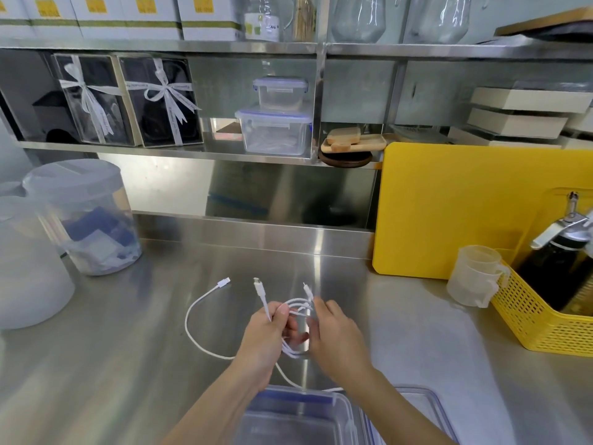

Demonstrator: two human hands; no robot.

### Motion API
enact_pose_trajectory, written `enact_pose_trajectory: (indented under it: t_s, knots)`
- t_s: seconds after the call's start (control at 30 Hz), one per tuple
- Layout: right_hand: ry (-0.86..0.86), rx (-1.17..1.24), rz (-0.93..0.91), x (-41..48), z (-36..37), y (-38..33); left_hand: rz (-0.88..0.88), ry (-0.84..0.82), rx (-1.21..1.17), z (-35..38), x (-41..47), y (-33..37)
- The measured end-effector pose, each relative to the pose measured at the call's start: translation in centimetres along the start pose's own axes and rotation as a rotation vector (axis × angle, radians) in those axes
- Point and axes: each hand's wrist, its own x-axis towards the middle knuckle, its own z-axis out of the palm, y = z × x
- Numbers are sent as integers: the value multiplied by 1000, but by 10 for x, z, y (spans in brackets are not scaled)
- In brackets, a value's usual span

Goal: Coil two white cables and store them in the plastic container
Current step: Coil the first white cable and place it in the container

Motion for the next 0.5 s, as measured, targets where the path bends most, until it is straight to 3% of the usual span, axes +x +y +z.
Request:
enact_pose_trajectory:
  t_s: [0.07, 0.17, 0.27, 0.4, 0.5]
  knots:
    - [-163, 20, 24, 3, -7, 1, 26, -16, 73, -2, 1, -3]
    - [-273, 27, 59, 8, -12, 1, 105, -11, 265, -5, 1, -7]
    - [-392, 275, 79, 8, -15, 6, 155, -7, 357, -7, 3, -10]
    - [-492, 864, 113, 0, -26, 15, 24, -40, 35, -13, 7, -9]
    - [-490, 1161, 157, -3, -25, 20, -65, -85, -178, -11, 6, -7]
